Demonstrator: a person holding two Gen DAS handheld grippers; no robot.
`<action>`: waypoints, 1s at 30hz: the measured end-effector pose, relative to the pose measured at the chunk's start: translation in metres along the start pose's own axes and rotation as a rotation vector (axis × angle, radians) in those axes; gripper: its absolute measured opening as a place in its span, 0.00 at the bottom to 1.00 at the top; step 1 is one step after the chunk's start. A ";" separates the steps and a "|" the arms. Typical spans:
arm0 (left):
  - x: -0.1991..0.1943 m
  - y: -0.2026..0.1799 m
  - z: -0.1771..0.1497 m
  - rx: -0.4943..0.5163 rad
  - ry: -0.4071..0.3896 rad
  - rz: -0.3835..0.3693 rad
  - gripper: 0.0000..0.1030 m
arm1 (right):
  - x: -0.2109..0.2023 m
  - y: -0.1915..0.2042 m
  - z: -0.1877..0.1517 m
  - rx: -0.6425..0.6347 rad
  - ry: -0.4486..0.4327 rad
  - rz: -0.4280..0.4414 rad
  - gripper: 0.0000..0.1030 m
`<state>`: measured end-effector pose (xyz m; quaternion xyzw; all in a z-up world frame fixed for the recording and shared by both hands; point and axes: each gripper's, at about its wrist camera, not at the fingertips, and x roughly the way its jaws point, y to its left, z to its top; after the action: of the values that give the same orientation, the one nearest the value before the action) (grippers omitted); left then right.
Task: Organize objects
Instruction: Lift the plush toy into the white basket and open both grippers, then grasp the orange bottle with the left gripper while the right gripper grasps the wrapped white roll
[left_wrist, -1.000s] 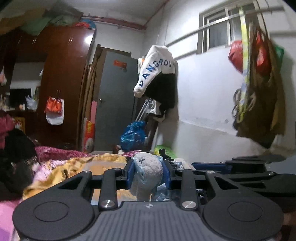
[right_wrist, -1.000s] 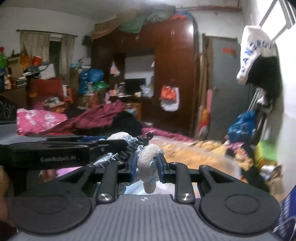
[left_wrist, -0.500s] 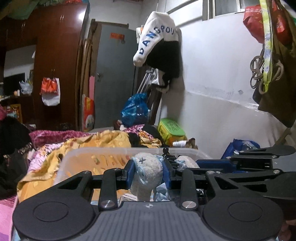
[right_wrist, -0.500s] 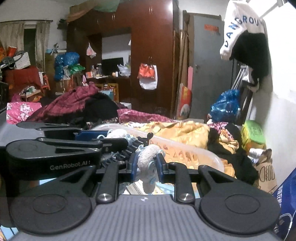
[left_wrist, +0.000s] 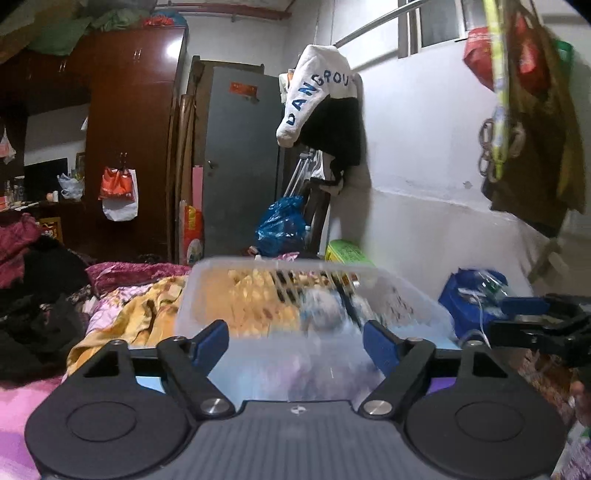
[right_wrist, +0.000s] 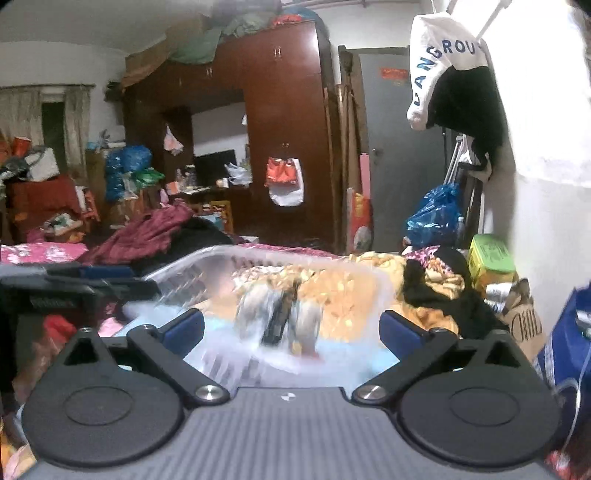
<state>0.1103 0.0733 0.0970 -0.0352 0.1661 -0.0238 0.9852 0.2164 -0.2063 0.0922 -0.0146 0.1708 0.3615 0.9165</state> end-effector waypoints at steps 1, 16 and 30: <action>-0.011 -0.001 -0.009 0.003 -0.001 0.002 0.81 | -0.011 -0.001 -0.010 0.016 -0.005 0.007 1.00; -0.105 0.008 -0.069 0.005 -0.076 0.036 0.94 | -0.038 0.012 -0.095 0.060 0.023 0.060 1.00; 0.019 -0.002 -0.123 -0.014 0.113 -0.105 0.92 | 0.000 0.024 -0.131 -0.032 0.051 0.072 1.00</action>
<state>0.0878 0.0630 -0.0249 -0.0492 0.2198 -0.0761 0.9713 0.1608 -0.2088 -0.0286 -0.0322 0.1888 0.3966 0.8978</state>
